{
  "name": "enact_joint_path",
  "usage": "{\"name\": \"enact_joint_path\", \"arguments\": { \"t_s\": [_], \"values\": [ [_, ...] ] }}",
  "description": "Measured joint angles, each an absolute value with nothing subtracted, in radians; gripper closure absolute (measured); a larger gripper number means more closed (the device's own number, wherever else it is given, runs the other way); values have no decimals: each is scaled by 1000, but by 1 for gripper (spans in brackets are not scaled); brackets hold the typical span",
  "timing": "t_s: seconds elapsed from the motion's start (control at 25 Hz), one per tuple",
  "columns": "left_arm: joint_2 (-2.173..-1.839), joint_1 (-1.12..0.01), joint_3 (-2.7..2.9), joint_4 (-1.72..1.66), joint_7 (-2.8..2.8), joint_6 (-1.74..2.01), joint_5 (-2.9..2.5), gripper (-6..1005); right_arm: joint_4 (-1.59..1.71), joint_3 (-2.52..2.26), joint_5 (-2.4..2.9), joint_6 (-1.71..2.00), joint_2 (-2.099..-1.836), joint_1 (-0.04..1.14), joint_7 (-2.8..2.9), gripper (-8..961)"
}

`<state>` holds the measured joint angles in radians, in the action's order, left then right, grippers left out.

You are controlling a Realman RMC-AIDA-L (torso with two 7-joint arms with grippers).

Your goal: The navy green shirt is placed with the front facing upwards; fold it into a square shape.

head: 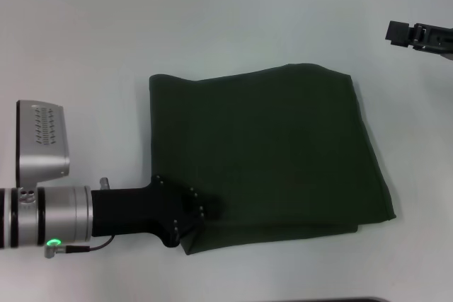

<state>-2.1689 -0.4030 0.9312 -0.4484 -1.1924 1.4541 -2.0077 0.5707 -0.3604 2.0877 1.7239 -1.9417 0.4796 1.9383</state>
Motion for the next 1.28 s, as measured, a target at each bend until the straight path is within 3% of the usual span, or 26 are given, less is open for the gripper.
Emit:
{"name": "enact_joint_path", "arguments": {
  "t_s": [0.48,0.96,1.2,1.28],
  "values": [
    [-2164,-414,918,-532,-1191,1717,-1966,915,570,-419,2088,1650,-1946,477,1940,202],
    [-2163,-430,905,-549,-1199,1723,-1826,911,544,-457,2175,1598,-1948,487,1960,167],
    [-2161,-442,848,-549,-1237,1724,-1823,879,542,-461,2223,1585,-1946,477,1998,121],
    [-2161,-444,835,-549,-1241,1722,-1823,811,534,-463,2239,1578,-1946,477,2008,81]
  ]
}}
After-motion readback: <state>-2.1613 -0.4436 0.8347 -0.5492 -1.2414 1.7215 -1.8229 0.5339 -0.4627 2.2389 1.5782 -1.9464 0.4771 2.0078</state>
